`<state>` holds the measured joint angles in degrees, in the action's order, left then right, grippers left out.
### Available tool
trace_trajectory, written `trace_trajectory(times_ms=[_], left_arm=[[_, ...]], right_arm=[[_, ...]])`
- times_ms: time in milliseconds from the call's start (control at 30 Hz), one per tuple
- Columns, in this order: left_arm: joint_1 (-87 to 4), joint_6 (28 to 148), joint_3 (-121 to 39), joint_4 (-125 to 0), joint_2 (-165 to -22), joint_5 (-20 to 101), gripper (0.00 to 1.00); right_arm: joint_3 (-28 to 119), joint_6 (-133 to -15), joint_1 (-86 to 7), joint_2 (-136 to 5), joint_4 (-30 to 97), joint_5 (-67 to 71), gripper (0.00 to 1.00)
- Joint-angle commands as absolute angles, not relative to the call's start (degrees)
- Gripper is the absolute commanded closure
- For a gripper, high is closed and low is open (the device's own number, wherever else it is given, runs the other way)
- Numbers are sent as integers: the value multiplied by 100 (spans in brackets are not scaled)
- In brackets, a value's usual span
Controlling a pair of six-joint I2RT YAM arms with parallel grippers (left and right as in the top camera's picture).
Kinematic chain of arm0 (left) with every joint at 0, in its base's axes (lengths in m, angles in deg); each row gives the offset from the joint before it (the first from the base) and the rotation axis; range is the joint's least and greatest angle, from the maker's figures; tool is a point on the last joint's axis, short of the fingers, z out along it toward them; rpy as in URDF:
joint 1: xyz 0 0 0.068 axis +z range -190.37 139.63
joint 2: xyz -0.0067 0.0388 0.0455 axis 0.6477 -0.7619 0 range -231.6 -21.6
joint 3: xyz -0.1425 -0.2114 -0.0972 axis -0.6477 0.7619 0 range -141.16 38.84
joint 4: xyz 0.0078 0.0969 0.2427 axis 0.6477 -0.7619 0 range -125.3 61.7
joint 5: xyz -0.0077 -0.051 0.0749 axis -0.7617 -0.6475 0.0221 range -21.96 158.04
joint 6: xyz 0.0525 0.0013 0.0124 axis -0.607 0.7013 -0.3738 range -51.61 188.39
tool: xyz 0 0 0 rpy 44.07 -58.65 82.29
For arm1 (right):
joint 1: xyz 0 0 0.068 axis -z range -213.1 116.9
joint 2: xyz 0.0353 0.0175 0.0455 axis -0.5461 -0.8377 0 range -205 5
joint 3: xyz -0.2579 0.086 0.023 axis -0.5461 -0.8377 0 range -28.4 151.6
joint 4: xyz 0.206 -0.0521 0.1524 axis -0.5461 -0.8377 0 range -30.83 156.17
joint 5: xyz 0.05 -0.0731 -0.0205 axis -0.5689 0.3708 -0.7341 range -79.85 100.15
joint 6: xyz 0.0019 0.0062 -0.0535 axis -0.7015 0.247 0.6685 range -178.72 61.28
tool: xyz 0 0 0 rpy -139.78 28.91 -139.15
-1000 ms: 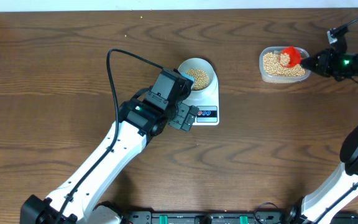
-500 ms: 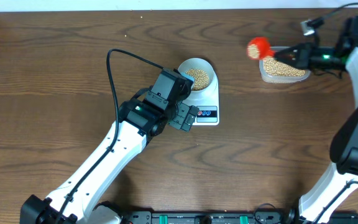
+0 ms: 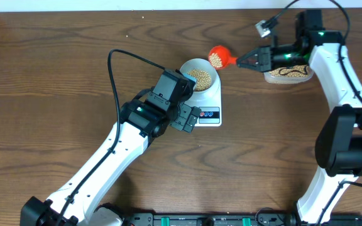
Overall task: Scoop item into bowl and weigh 50g on scale
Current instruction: 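Carry the scoop with the right gripper over the grey bowl, then tilt the scoop with the right gripper to add a few soybeans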
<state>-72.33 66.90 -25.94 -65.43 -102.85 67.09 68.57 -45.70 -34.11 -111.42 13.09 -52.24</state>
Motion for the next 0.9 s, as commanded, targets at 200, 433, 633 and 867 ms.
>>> trace_trajectory(times_ms=[200,433,633,867], left_arm=[[-7216,6698,-2611,-6558,-10289,6724,2],[-7216,6698,-2611,-6556,-10289,6724,2],[-7216,6698,-2611,-6556,-10289,6724,2],[-7216,6698,-2611,-6558,-10289,6724,2]], right_arm=[[6901,-4229,-3759,-10775,1302,-4024,98],[6901,-4190,-4106,-10672,1318,-3742,99],[6901,-4192,-4373,-10670,1322,-3111,99],[6901,-4164,-4688,-10668,1416,-2641,99]])
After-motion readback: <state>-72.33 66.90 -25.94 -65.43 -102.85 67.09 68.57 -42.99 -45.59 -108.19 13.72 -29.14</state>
